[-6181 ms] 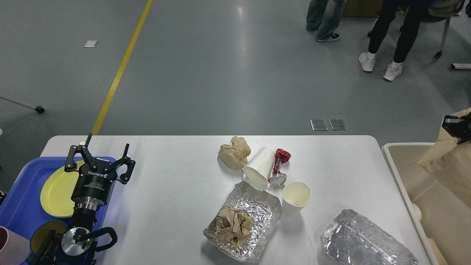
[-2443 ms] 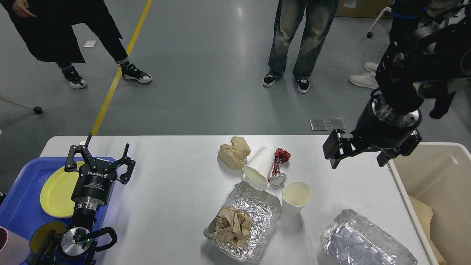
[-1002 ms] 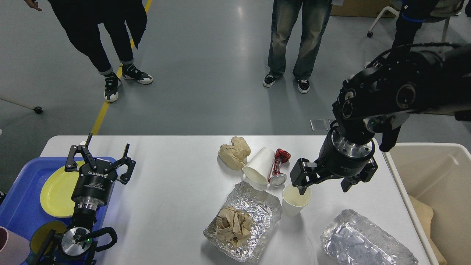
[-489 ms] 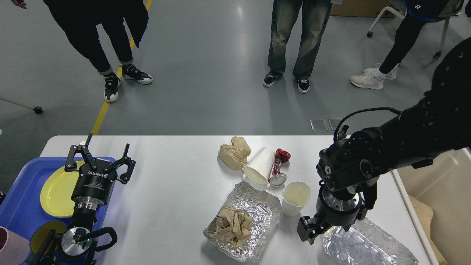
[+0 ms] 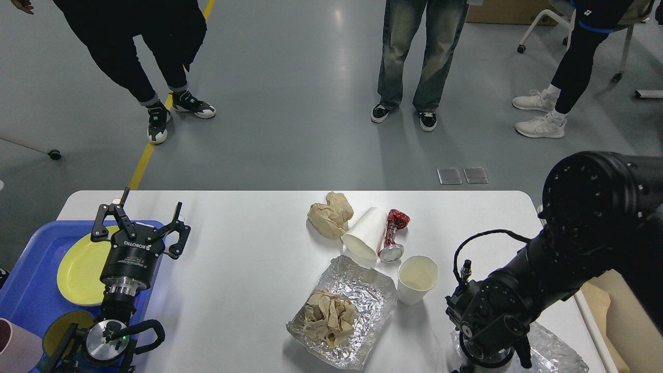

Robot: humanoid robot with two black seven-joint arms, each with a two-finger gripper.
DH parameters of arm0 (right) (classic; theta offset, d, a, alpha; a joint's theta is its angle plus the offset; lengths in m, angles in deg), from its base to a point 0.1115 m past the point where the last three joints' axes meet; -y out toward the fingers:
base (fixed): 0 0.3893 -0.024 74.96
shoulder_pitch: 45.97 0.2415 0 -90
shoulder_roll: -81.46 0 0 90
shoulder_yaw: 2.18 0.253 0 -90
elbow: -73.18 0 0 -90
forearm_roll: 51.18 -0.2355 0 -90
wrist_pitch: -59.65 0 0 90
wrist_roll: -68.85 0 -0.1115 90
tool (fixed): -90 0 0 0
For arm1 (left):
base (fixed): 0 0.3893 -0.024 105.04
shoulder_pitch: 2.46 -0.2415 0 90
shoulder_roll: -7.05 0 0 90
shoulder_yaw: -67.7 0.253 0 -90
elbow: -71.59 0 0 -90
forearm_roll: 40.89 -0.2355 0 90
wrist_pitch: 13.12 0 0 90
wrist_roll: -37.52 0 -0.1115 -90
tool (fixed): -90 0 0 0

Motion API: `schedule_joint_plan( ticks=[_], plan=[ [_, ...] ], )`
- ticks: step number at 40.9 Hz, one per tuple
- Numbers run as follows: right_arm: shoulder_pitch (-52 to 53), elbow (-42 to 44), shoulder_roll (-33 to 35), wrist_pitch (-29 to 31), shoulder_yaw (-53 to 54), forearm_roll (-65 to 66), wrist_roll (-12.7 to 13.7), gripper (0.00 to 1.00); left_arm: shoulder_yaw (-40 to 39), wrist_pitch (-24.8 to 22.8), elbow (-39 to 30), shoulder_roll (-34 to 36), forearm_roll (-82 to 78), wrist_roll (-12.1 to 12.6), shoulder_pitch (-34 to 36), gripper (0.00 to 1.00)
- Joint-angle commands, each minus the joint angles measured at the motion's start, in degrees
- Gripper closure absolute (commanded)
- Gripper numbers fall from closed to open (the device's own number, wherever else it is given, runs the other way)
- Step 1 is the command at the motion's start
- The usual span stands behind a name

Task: Tidy desktop
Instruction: 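Lower the right gripper onto the foil tray and grasp it, then lift the foil tray and carry it toward the bin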

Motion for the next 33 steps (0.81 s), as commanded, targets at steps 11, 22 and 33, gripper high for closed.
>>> schedule_joint_plan(
  ticks=[11, 22, 33],
  plan=[
    [-6.6, 7.3, -0.2, -0.1, -1.4, 0.1, 0.3, 0.32, 0.0, 0.0, 0.0, 0.0, 0.0, 0.0, 0.0, 0.04],
    [-7.1, 8.0, 0.1, 0.0, -1.6, 0.1, 0.3, 0.70, 0.0, 0.0, 0.0, 0.0, 0.0, 0.0, 0.0, 0.04],
    [-7.1, 8.0, 0.4, -0.1, -1.6, -3.8, 0.3, 1.00, 0.0, 0.0, 0.0, 0.0, 0.0, 0.0, 0.0, 0.04]
  ],
)
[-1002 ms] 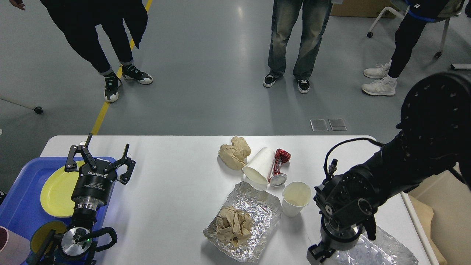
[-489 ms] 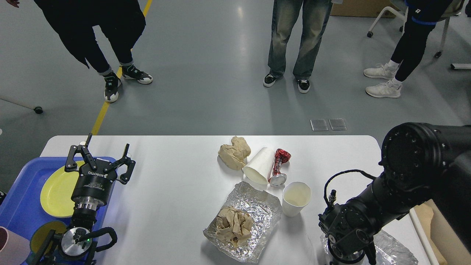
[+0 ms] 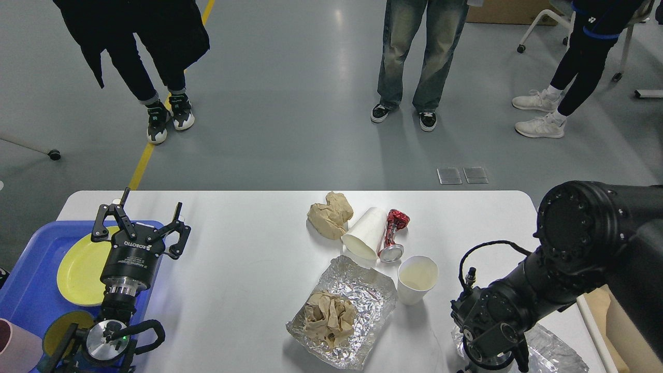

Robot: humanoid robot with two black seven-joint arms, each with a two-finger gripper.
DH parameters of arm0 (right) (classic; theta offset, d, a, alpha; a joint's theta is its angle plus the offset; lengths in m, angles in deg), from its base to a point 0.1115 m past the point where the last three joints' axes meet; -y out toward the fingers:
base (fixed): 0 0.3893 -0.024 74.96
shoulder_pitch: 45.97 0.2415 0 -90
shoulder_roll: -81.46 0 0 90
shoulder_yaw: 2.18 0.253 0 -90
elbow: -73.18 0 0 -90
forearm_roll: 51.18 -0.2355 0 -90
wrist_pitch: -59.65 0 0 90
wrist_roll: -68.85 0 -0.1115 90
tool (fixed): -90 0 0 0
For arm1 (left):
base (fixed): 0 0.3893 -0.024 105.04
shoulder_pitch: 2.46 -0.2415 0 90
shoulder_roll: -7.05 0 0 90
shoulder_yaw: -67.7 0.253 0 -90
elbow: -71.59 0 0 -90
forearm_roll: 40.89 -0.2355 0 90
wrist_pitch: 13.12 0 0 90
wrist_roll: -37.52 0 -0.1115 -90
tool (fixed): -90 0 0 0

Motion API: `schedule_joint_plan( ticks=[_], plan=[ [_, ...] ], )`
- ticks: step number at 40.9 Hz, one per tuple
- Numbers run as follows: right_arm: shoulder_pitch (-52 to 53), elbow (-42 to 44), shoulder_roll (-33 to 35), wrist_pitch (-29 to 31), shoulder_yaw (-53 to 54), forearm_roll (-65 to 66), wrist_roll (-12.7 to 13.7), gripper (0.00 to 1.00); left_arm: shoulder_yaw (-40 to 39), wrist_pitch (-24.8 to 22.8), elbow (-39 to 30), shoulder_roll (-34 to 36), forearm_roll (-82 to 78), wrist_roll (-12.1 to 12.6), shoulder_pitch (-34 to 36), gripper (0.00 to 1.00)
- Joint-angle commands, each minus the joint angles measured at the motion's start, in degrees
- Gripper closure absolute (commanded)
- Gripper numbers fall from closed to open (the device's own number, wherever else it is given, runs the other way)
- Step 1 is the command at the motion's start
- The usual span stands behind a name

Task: Tidy desktop
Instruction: 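Lift the foil tray and carry it toward the bin, then drop the foil tray into the bin and raise the right gripper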

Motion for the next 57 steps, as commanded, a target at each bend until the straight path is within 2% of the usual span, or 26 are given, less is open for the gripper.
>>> schedule_joint_plan(
  ticks=[1, 18, 25, 35, 38, 41, 43, 47, 57],
  plan=[
    [0.1, 0.1, 0.2, -0.2, 0.0, -3.7, 0.0, 1.00, 0.0, 0.0, 0.0, 0.0, 0.0, 0.0, 0.0, 0.04],
    [3.4, -1.4, 1.2, 0.5, 0.1, -8.9, 0.0, 1.00, 0.0, 0.0, 0.0, 0.0, 0.0, 0.0, 0.1, 0.04],
    [14.3, -5.6, 6.0, 3.6, 0.1, -18.8, -0.3, 1.00, 0.0, 0.0, 0.0, 0.0, 0.0, 0.0, 0.0, 0.04],
    [31.2, -10.2, 13.2, 14.2, 0.0, -27.1, -0.5, 1.00, 0.0, 0.0, 0.1, 0.0, 0.0, 0.0, 0.0, 0.04],
    [39.6, -12.7, 16.7, 18.9, -1.1, -29.9, -0.5, 1.00, 0.0, 0.0, 0.0, 0.0, 0.0, 0.0, 0.0, 0.04],
    [45.5, -14.5, 17.8, 21.1, -2.2, -31.2, -0.5, 1.00, 0.0, 0.0, 0.0, 0.0, 0.0, 0.0, 0.0, 0.04],
    [51.2, -16.3, 19.0, 22.0, -3.4, -33.2, -0.5, 1.00, 0.0, 0.0, 0.0, 0.0, 0.0, 0.0, 0.0, 0.04],
    [56.0, -17.7, 19.2, 22.4, -5.2, -34.2, -0.5, 1.00, 0.0, 0.0, 0.0, 0.0, 0.0, 0.0, 0.0, 0.04],
    [56.2, -17.3, 18.8, 21.4, -5.9, -34.3, -0.5, 1.00, 0.0, 0.0, 0.0, 0.0, 0.0, 0.0, 0.0, 0.04]
  ],
)
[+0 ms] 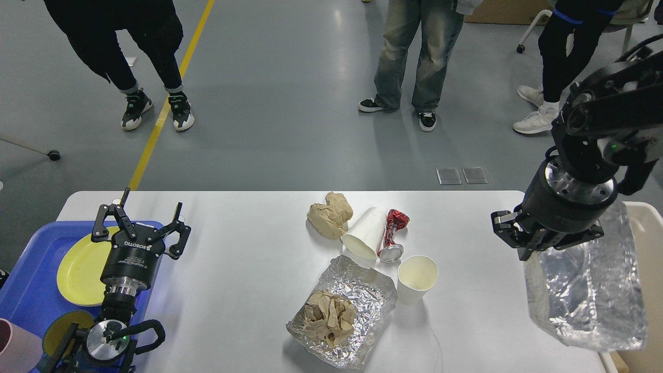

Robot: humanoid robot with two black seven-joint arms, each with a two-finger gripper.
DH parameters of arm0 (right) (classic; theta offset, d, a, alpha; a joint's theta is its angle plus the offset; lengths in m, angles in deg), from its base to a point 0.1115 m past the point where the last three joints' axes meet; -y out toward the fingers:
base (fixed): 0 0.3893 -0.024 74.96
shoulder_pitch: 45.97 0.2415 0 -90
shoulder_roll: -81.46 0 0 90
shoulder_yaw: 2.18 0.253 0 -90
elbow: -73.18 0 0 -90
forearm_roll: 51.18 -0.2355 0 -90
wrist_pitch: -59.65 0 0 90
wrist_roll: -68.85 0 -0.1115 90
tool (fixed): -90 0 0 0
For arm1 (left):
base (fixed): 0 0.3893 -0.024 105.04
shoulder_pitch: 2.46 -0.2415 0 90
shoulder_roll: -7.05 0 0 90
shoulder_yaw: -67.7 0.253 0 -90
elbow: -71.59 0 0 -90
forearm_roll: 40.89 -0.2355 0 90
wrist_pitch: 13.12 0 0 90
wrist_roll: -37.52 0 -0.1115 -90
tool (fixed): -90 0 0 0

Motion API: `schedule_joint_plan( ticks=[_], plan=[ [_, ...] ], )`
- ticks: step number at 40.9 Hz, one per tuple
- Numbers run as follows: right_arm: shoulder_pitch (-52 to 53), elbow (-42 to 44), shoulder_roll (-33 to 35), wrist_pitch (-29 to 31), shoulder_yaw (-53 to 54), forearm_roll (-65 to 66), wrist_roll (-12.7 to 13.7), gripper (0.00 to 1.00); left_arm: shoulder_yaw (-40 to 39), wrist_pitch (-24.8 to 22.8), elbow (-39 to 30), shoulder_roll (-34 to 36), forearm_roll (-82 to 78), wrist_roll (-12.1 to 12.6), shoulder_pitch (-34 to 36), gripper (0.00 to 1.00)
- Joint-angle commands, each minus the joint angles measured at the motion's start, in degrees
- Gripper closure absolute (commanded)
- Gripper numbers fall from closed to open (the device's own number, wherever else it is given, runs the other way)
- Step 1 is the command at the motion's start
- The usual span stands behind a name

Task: Tidy desktop
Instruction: 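Drop the foil tray into the bin and raise the right gripper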

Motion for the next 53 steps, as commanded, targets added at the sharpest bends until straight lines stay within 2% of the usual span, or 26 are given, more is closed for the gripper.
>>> schedule_joint_plan(
  ticks=[1, 6, 15, 23, 31, 33, 40, 45, 53],
  plan=[
    [-0.1, 0.3, -0.1, -0.6, -0.4, -0.3, 0.0, 1.00, 0.0, 0.0, 0.0, 0.0, 0.0, 0.0, 0.0, 0.04],
    [-0.2, 0.8, -0.3, -2.4, -1.8, -1.7, 0.1, 1.00, -0.1, 0.0, 0.0, 0.0, 0.0, 0.0, 0.0, 0.04],
    [-3.1, 4.5, 0.5, -9.5, -9.8, -2.0, 0.0, 1.00, 0.0, 0.0, 0.0, 0.0, 0.0, 0.0, 0.0, 0.04],
    [-20.2, 23.2, 3.9, -10.8, -13.0, -1.7, 0.4, 1.00, 0.0, 0.0, 0.1, 0.0, 0.0, 0.0, 0.0, 0.04],
    [-41.3, 43.7, 6.4, -11.8, -9.9, -1.2, 0.4, 1.00, 0.0, 0.0, 0.0, 0.0, 0.0, 0.0, 0.0, 0.04],
    [-48.5, 49.9, 6.4, -14.1, -8.3, -1.2, 0.4, 1.00, 0.0, 0.0, 0.0, 0.0, 0.0, -0.1, 0.0, 0.04],
    [-63.5, 61.1, 6.4, -24.1, -7.2, -0.9, 0.4, 1.00, 0.0, 0.0, 0.0, 0.0, 0.0, 0.0, 0.0, 0.04],
    [-73.1, 70.2, 6.3, -27.0, -5.6, -0.8, 0.2, 1.00, 0.0, 0.0, 0.0, 0.0, 0.0, 0.0, 0.0, 0.04],
    [-87.9, 84.7, 3.5, -28.1, -4.7, -0.9, -0.3, 1.00, 0.0, 0.0, 0.1, 0.0, 0.0, 0.0, 0.0, 0.04]
  ],
)
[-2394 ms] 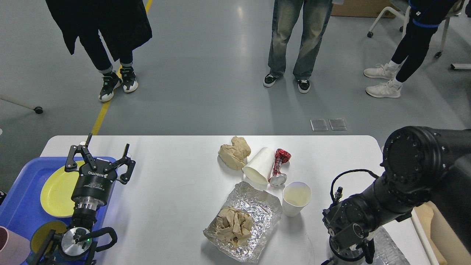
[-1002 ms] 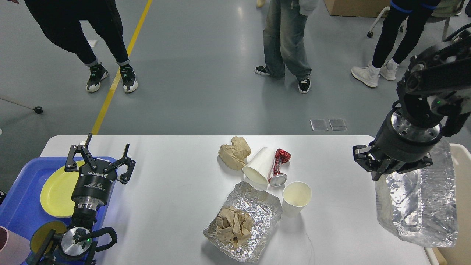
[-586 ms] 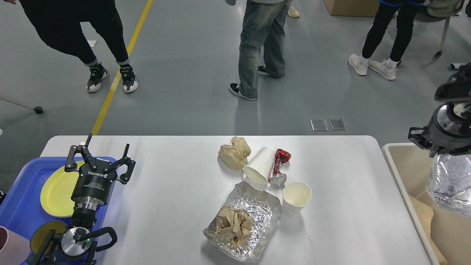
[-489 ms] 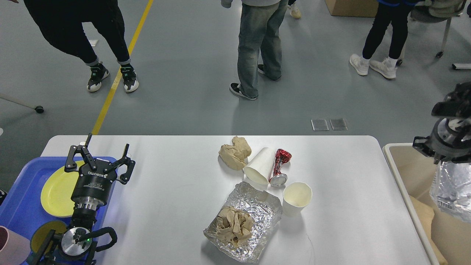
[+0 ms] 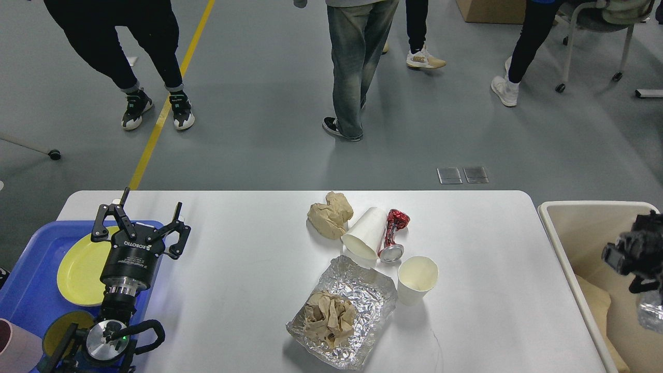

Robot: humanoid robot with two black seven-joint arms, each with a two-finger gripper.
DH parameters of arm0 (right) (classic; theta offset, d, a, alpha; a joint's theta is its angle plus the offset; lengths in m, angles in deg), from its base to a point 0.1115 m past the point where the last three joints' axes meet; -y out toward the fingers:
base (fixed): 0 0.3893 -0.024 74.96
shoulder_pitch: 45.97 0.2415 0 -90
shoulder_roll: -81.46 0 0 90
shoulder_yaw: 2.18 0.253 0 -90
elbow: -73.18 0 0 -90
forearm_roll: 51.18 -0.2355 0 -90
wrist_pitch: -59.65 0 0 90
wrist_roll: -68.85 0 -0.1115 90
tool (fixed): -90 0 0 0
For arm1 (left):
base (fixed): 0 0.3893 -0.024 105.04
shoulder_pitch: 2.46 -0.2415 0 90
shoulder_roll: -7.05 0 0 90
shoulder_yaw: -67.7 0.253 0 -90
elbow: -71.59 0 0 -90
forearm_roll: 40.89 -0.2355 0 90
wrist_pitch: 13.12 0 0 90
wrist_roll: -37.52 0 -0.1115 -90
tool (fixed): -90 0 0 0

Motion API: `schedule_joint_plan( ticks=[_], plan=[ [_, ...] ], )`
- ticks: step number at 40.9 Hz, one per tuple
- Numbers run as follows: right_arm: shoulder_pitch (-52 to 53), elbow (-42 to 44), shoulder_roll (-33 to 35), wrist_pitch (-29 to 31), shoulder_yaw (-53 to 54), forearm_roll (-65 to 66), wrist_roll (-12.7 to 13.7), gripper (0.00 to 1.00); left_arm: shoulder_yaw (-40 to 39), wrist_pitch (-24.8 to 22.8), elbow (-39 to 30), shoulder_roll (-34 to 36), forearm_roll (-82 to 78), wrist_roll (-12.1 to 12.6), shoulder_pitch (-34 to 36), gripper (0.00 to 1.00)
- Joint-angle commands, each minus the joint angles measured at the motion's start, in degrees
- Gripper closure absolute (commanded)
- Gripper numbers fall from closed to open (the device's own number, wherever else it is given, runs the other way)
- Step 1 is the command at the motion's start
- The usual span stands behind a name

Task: Tidy desktop
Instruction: 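Drop the foil tray into the bin and raise the right gripper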

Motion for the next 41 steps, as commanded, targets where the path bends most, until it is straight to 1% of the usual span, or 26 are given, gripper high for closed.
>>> schedule_joint_plan(
  ticks=[1, 5, 7, 9, 13, 27, 28, 31, 32, 34, 35, 41],
  plan=[
    [-11.8, 10.7, -3.2, -2.0, 0.3, -0.1, -0.3, 1.00, 0.0, 0.0, 0.0, 0.0, 0.0, -0.1, 0.0, 0.04],
    [-15.5, 11.9, -4.0, -5.9, 0.3, -0.2, -0.3, 1.00, 0.0, 0.0, 0.0, 0.0, 0.0, -0.1, 0.0, 0.04],
    [-17.4, 12.0, -4.6, -9.7, 0.3, -0.2, -0.3, 1.00, 0.0, 0.0, 0.1, 0.0, 0.0, -0.1, 0.0, 0.04],
    [-18.3, 12.0, -4.9, -10.7, 0.2, -0.2, -0.3, 1.00, 0.0, 0.0, 0.0, 0.0, 0.0, -0.1, 0.0, 0.04],
    [-19.6, 12.0, -5.4, -11.9, 0.3, -0.2, -0.3, 1.00, 0.0, 0.0, 0.0, 0.0, 0.0, -0.1, 0.0, 0.04],
    [-19.0, 11.9, -6.0, -12.5, 2.2, -0.5, -0.1, 1.00, 0.0, 0.0, 0.0, 0.0, 0.0, -0.1, 0.0, 0.04],
    [-18.9, 11.9, -6.0, -12.8, 2.5, -0.5, -0.1, 0.93, 0.0, 0.0, 0.0, 0.0, 0.0, -0.1, 0.0, 0.04],
    [-18.3, 11.8, -6.1, -14.2, 2.9, -0.5, -0.1, 0.40, 0.0, 0.0, 0.0, 0.0, 0.0, -0.1, 0.0, 0.04],
    [-17.9, 11.8, -6.3, -14.9, 3.0, -0.5, -0.1, 0.26, 0.0, 0.0, 0.0, 0.0, 0.0, -0.1, 0.0, 0.04],
    [-16.9, 11.4, -6.5, -16.0, 3.1, -0.4, -0.1, 0.03, 0.0, 0.0, 0.1, 0.0, 0.0, -0.1, 0.0, 0.04],
    [-15.8, 11.0, -6.5, -16.4, 3.3, -0.5, -0.1, 0.00, 0.0, 0.0, 0.0, 0.0, 0.0, 0.0, 0.0, 0.04],
    [-14.1, 10.7, -6.9, -16.3, 3.4, -0.5, -0.1, 0.00, 0.0, 0.0, 0.1, 0.0, 0.0, 0.0, 0.0, 0.04]
  ],
)
